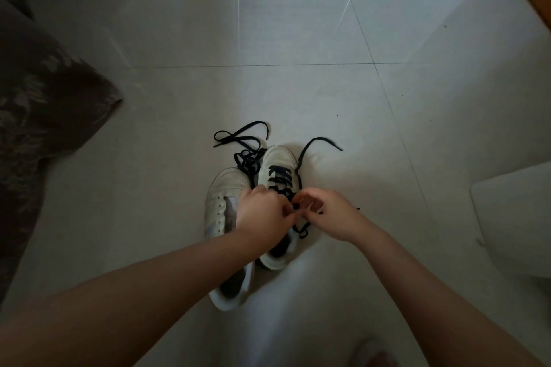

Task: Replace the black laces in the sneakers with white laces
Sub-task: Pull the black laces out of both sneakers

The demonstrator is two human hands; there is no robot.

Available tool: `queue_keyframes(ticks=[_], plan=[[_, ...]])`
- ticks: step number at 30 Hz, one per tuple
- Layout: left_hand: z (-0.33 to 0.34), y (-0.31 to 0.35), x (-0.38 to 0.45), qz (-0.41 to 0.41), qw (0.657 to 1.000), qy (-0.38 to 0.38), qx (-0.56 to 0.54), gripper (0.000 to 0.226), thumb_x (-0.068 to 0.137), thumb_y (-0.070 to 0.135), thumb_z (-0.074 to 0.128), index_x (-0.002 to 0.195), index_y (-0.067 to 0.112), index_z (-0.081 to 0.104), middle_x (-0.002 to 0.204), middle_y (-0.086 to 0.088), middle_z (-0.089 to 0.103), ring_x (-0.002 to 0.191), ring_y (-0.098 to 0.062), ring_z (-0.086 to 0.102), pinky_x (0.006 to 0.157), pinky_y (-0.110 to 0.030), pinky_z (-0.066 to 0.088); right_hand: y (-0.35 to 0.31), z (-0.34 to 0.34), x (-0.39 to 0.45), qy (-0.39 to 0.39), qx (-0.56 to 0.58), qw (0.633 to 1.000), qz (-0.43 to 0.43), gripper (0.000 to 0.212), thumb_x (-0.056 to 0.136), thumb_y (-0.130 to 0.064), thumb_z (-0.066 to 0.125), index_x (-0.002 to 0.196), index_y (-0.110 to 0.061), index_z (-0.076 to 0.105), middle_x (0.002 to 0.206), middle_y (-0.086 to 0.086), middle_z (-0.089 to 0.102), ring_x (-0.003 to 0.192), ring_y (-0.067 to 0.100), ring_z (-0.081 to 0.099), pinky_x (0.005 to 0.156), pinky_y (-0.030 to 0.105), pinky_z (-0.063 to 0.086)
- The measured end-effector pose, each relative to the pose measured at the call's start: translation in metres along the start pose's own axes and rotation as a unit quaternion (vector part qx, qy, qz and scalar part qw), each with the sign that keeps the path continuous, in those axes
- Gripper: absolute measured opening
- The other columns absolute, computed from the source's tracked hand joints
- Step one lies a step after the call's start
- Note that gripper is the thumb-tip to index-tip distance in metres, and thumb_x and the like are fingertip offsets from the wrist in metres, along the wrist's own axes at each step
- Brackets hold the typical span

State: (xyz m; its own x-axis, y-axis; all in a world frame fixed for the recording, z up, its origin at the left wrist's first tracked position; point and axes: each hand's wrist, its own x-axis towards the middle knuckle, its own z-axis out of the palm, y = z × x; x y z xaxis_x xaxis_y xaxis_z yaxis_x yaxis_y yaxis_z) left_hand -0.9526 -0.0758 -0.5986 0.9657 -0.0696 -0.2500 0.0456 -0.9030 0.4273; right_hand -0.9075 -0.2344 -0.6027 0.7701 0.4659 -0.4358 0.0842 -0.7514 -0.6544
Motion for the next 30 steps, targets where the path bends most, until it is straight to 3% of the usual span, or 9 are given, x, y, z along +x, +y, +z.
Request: queue_keyframes(ticks=[3, 6, 14, 16, 20, 23, 25, 28, 30], plan=[[0.000, 0.003, 0.001, -0.026, 1.000, 0.000, -0.006, 0.026, 0.090, 0.048, 0.049, 0.089, 0.032, 0.069, 0.086, 0.008, 0.065, 0.099, -0.011, 0.050, 0.091, -0.029, 0.029, 0.001, -0.001, -0.003, -0.010, -0.012, 1.000, -0.006, 0.015, 0.088, -0.021, 0.063, 0.103, -0.024, 0.063, 0.083, -0.016, 0.060, 0.073, -0.002, 0.057, 0.066, 0.016, 0.045], [-0.002, 0.006, 0.003, -0.054, 0.999, 0.001, -0.007, 0.030, 0.091, 0.044, 0.046, 0.075, 0.027, 0.065, 0.071, 0.007, 0.057, 0.091, -0.013, 0.051, 0.085, -0.028, 0.028, -0.001, -0.003, -0.003, -0.032, -0.038, 0.999, -0.006, 0.018, 0.090, -0.022, 0.060, 0.108, -0.019, 0.061, 0.093, -0.006, 0.064, 0.084, 0.013, 0.061, 0.075, 0.027, 0.050], [-0.005, 0.008, 0.009, -0.100, 0.994, -0.046, -0.011, 0.027, 0.093, 0.033, 0.046, 0.092, 0.021, 0.070, 0.090, 0.001, 0.068, 0.090, -0.018, 0.059, 0.087, -0.030, 0.029, -0.001, -0.007, 0.011, -0.074, -0.069, 0.995, -0.022, 0.008, 0.091, -0.012, 0.058, 0.096, -0.018, 0.058, 0.084, -0.008, 0.058, 0.081, 0.015, 0.056, 0.076, 0.031, 0.046], [-0.007, 0.006, 0.007, -0.119, 0.991, -0.051, -0.032, 0.024, 0.091, 0.029, 0.047, 0.088, 0.022, 0.070, 0.087, 0.002, 0.069, 0.086, -0.018, 0.061, 0.084, -0.031, 0.027, 0.003, -0.008, 0.012, -0.045, -0.055, 0.997, -0.027, 0.017, 0.091, -0.006, 0.052, 0.088, -0.023, 0.051, 0.077, -0.016, 0.053, 0.078, 0.013, 0.054, 0.074, 0.030, 0.045], [-0.009, 0.001, 0.001, -0.144, 0.986, -0.061, -0.063, 0.024, 0.091, 0.029, 0.049, 0.086, 0.020, 0.071, 0.083, 0.001, 0.070, 0.082, -0.019, 0.062, 0.089, -0.032, 0.029, 0.024, -0.026, 0.007, 0.048, -0.010, 0.998, 0.036, 0.023, 0.092, -0.006, 0.051, 0.078, -0.025, 0.047, 0.077, -0.007, 0.053, 0.073, 0.016, 0.054, 0.069, 0.027, 0.041], [-0.010, -0.001, -0.001, -0.140, 0.985, -0.063, -0.077, 0.025, 0.093, 0.036, 0.051, 0.089, 0.022, 0.072, 0.083, 0.004, 0.069, 0.083, -0.016, 0.061, 0.093, -0.032, 0.030, 0.017, -0.029, 0.002, 0.068, 0.014, 0.998, 0.010, 0.014, 0.089, -0.010, 0.059, 0.082, -0.022, 0.056, 0.086, -0.005, 0.058, 0.074, 0.006, 0.054, 0.070, 0.023, 0.041], [-0.010, -0.001, -0.002, -0.145, 0.984, -0.061, -0.089, 0.022, 0.092, 0.037, 0.053, 0.088, 0.025, 0.072, 0.079, 0.008, 0.067, 0.082, -0.014, 0.060, 0.097, -0.034, 0.033, 0.000, -0.017, 0.000, 0.032, 0.032, 0.998, -0.037, 0.011, 0.086, -0.010, 0.065, 0.088, -0.021, 0.064, 0.088, -0.008, 0.060, 0.071, -0.005, 0.053, 0.069, 0.013, 0.041], [-0.009, -0.002, -0.002, -0.152, 0.980, -0.060, -0.113, 0.019, 0.090, 0.035, 0.056, 0.084, 0.027, 0.072, 0.067, 0.011, 0.061, 0.070, -0.010, 0.056, 0.096, -0.040, 0.042, -0.008, 0.003, 0.001, 0.001, -0.064, 0.995, -0.071, 0.017, 0.085, -0.014, 0.064, 0.100, -0.021, 0.067, 0.095, -0.006, 0.061, 0.071, 0.001, 0.049, 0.068, 0.023, 0.044], [-0.010, -0.002, -0.003, -0.152, 0.979, -0.062, -0.121, 0.019, 0.090, 0.036, 0.057, 0.085, 0.027, 0.073, 0.070, 0.010, 0.064, 0.071, -0.011, 0.058, 0.095, -0.041, 0.044, -0.007, 0.005, 0.001, 0.009, -0.116, 0.992, -0.054, 0.014, 0.088, -0.018, 0.061, 0.101, -0.020, 0.065, 0.098, -0.003, 0.062, 0.076, 0.011, 0.050, 0.067, 0.028, 0.042]])
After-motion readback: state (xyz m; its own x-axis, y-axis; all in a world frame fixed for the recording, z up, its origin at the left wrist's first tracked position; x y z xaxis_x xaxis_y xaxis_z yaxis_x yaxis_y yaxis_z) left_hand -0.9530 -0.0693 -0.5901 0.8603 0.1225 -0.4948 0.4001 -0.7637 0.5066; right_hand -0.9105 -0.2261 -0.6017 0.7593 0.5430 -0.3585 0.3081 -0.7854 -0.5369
